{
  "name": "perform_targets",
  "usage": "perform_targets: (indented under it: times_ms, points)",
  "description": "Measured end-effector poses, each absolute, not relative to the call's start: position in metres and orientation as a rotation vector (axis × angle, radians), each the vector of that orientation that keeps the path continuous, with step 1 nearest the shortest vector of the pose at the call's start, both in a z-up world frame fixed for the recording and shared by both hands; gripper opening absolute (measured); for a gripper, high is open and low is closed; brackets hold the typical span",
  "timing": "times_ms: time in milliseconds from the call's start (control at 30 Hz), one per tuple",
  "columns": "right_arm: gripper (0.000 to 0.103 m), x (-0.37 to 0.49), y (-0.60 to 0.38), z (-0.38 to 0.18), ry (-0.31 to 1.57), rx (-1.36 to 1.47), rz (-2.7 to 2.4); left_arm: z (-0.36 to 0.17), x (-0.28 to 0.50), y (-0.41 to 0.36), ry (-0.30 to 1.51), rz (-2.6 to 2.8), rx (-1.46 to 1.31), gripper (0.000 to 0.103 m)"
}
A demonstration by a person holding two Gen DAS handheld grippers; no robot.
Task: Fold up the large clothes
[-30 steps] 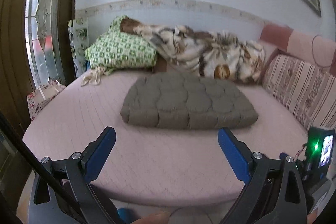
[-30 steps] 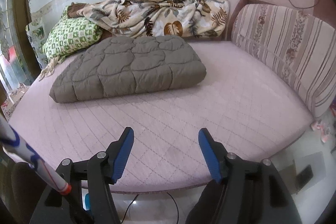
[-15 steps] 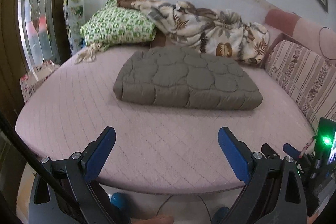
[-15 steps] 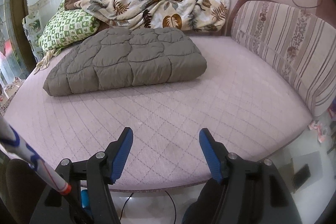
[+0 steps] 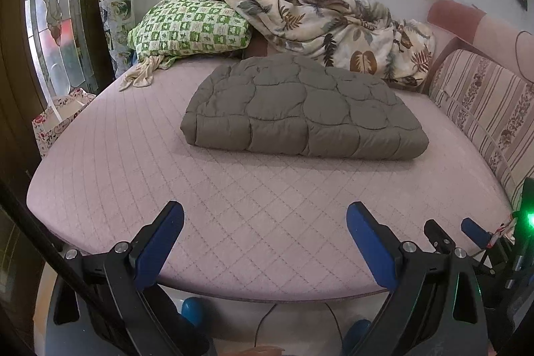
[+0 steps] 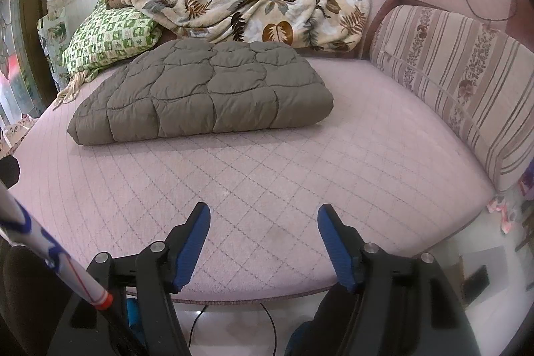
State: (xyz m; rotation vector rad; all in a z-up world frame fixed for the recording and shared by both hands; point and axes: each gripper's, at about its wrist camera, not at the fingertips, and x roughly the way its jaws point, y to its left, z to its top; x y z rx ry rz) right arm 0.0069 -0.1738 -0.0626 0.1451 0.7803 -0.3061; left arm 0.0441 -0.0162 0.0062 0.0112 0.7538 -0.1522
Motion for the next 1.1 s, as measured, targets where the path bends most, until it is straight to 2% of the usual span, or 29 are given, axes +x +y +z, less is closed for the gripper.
perform_targets:
  times_ms: [1100]
  points:
    - [0.076, 0.029, -0.161, -0.066, 0.815, 0.071, -0.314, -0.022, 0.064, -0.018, 0.848, -0.146, 0.027, 0.097]
